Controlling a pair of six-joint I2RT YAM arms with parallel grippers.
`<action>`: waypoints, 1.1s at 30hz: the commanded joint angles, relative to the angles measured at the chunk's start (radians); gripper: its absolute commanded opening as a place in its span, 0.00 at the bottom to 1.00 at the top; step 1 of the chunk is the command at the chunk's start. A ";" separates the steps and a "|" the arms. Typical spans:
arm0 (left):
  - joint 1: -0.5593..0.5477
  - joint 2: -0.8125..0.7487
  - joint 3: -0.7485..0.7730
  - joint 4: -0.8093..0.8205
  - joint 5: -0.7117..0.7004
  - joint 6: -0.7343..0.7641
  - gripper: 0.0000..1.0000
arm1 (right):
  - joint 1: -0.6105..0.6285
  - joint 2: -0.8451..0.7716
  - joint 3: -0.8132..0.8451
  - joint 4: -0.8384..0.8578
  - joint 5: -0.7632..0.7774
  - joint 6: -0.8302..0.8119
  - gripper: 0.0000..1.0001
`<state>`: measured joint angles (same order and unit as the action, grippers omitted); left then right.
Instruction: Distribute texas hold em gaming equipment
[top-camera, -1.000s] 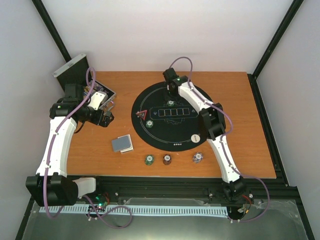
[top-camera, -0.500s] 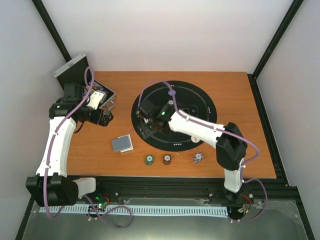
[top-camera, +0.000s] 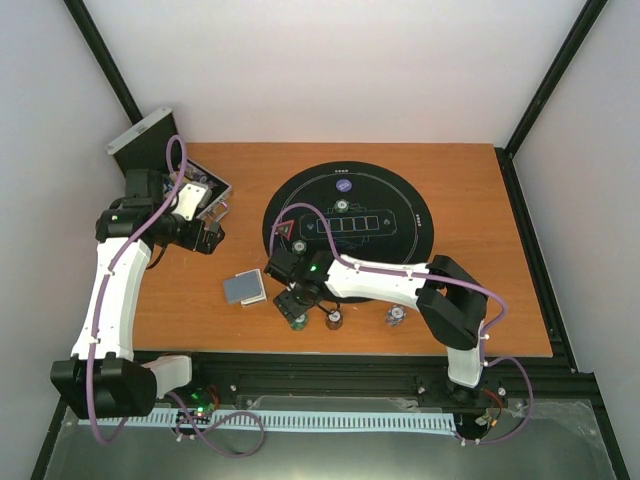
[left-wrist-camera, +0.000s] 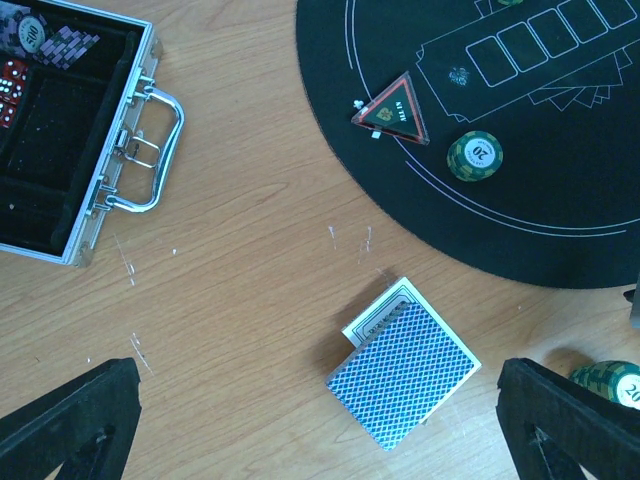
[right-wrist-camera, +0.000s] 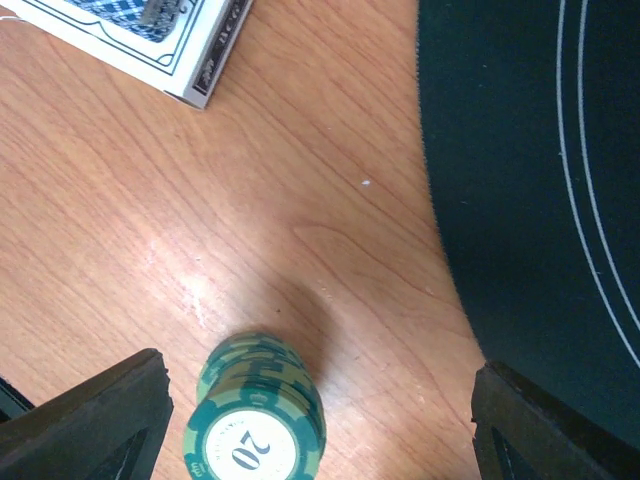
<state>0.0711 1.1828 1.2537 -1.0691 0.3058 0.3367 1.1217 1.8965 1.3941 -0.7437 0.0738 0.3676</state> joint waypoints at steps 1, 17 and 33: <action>0.005 -0.016 0.010 0.009 0.006 -0.012 1.00 | 0.021 -0.003 0.013 0.032 -0.023 0.020 0.81; 0.006 -0.025 0.015 0.003 0.005 -0.002 1.00 | 0.040 0.036 -0.029 0.083 -0.063 0.038 0.64; 0.006 -0.031 0.019 0.000 0.006 -0.002 1.00 | 0.056 0.033 -0.066 0.095 -0.066 0.053 0.50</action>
<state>0.0711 1.1732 1.2537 -1.0695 0.3058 0.3370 1.1618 1.9327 1.3296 -0.6609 0.0082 0.4103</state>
